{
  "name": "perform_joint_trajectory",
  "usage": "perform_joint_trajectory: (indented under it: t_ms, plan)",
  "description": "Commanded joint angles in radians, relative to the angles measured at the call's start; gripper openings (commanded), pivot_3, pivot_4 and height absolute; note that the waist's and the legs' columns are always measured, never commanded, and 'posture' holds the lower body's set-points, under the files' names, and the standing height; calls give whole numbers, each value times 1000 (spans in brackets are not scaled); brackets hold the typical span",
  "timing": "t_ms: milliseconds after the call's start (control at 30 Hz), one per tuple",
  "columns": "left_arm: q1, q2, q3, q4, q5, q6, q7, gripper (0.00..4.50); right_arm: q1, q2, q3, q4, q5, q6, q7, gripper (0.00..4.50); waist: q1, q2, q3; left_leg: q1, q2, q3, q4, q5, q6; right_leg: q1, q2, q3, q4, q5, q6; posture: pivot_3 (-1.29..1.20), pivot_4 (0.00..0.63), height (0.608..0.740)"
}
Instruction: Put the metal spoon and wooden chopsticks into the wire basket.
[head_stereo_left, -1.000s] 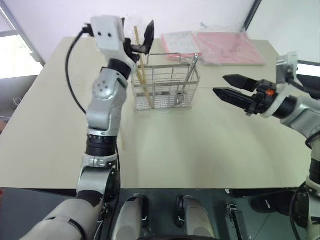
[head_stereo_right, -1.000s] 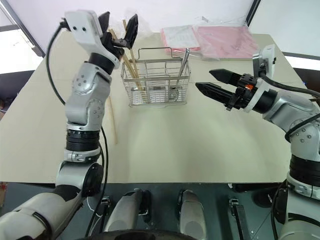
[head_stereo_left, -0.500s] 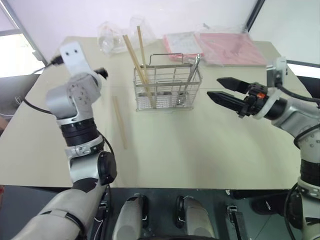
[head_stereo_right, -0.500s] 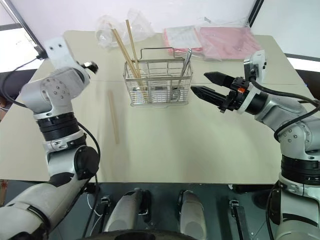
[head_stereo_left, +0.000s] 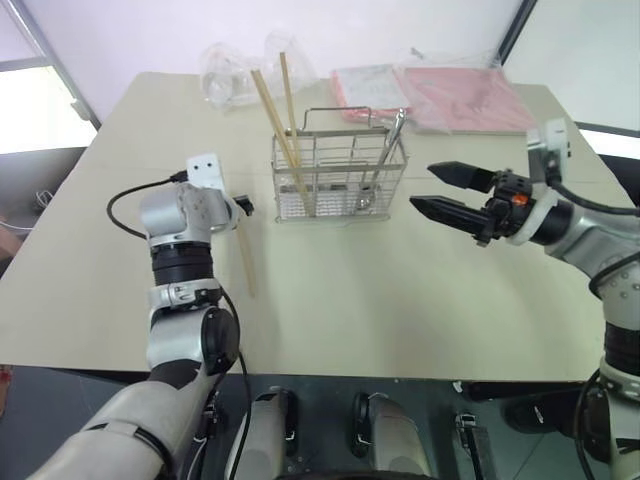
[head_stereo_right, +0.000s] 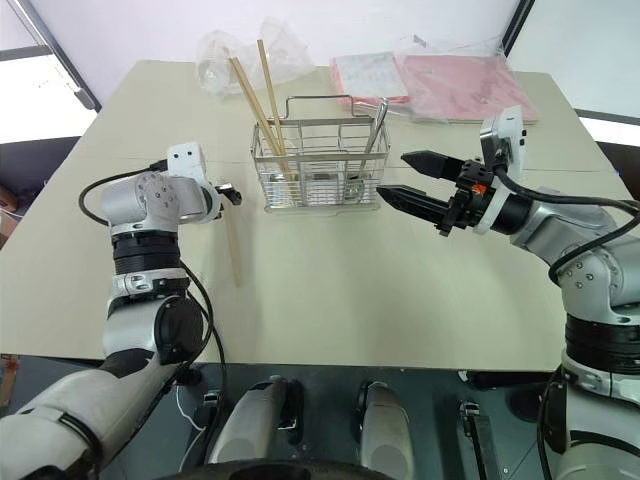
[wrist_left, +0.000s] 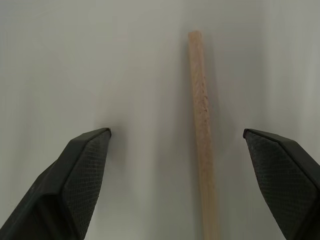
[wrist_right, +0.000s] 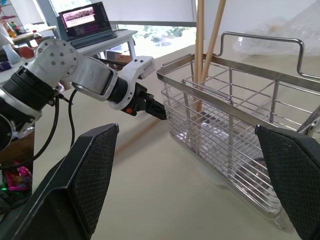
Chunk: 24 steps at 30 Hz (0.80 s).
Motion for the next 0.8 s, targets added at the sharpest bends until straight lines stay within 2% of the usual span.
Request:
perform_joint_trajectory:
  t_ms: [33,233,367,433,533,667,733,800]
  plan:
    - [-15,0,-11,39,-3,-22,-26,3056,5,1,-38,-47,27,-5,-14,4500,1,0,0,0,0,0,0,0,0,0,0,0,0,0,0,0,150,699]
    - [-30,-4,-1,43,-7,-30,-15,29,12,-3,-48,-52,41,0,-26,4500,3,0,0,0,-1,0,0,0,0,0,-1,0,0,0,0,0,150,699]
    - [-14,15,-6,41,13,-119,-8,29,6,-3,-50,-49,48,6,-35,4500,-1,0,0,0,0,0,0,0,0,0,-1,0,-1,0,0,0,150,699]
    - [-18,52,-23,42,40,-288,-12,29,2,-2,-53,-45,55,12,-42,4500,-2,0,0,0,0,0,0,0,0,-1,-1,0,0,0,0,0,150,699]
    - [-76,103,15,73,42,-575,9,29,-1,-9,-54,-39,60,19,-44,4500,-5,0,0,-1,0,0,0,0,0,-2,-1,0,-1,1,-1,0,150,699]
    - [-212,130,57,65,-65,-955,-146,29,-15,-14,-60,-34,75,41,-48,4500,4,0,0,-8,1,0,0,0,-1,-7,-1,0,-1,2,-3,0,150,699]
    - [-267,117,45,29,-134,-1029,-256,29,-26,-14,-61,-30,82,53,-52,4500,5,0,0,-15,0,0,3,3,-5,-12,-1,-1,-1,2,-3,0,150,699]
    - [-294,92,23,-8,-190,-1033,-322,29,-30,-14,-62,-28,89,60,-56,4500,2,0,0,-16,0,1,7,3,0,-12,-2,-1,-1,2,-3,0,150,699]
